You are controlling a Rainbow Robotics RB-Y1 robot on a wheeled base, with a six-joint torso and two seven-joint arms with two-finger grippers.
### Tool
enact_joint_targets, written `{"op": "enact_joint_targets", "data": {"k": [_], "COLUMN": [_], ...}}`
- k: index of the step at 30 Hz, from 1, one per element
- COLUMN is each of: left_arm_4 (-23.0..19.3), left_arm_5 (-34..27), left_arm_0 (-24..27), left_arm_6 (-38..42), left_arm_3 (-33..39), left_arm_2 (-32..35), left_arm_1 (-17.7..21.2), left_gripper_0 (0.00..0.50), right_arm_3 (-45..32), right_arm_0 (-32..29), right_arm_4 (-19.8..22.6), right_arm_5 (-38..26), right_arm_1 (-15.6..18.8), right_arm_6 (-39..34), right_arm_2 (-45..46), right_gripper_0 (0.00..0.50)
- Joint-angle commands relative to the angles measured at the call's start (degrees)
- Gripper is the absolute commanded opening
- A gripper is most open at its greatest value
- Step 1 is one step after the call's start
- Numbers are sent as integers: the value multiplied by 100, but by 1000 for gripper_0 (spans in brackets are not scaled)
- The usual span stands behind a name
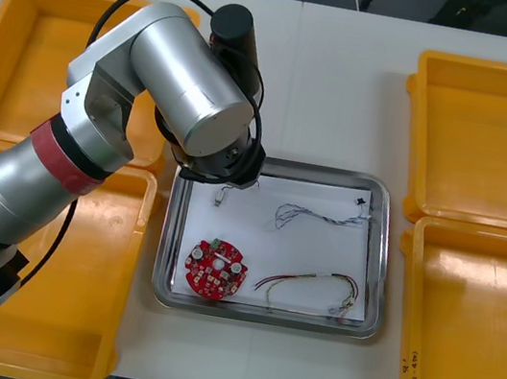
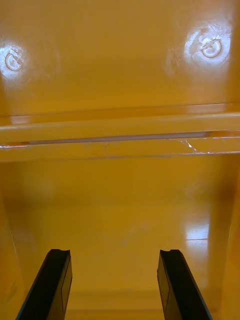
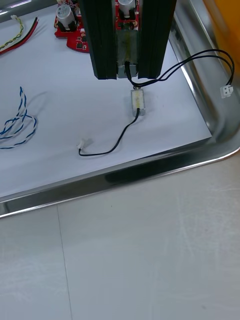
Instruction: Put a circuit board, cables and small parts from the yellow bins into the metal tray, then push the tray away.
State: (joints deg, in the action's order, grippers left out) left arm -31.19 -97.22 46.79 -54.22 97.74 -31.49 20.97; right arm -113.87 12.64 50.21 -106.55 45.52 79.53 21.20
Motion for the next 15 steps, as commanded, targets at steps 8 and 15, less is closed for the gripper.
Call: {"op": "enact_joint_targets", "data": {"k": [8,15], "left_arm_4": [-37,-1], "left_arm_5": [599,1012], "left_arm_0": [-82,-82], "left_arm_6": [870,896], "left_arm_3": [-27,-361], "left_arm_2": [-744,-946], "left_arm_1": [-84,-66], "left_gripper_0": [0,0], "right_arm_3": [-22,-22], "right_arm_0": [-51,-51], "right_arm_4": [42,42], "right_arm_5": [-24,-24], "right_arm_1": [-26,-26], "right_arm_6": [72,72], "right_arm_2": [183,183], "right_gripper_0": [500,500]}}
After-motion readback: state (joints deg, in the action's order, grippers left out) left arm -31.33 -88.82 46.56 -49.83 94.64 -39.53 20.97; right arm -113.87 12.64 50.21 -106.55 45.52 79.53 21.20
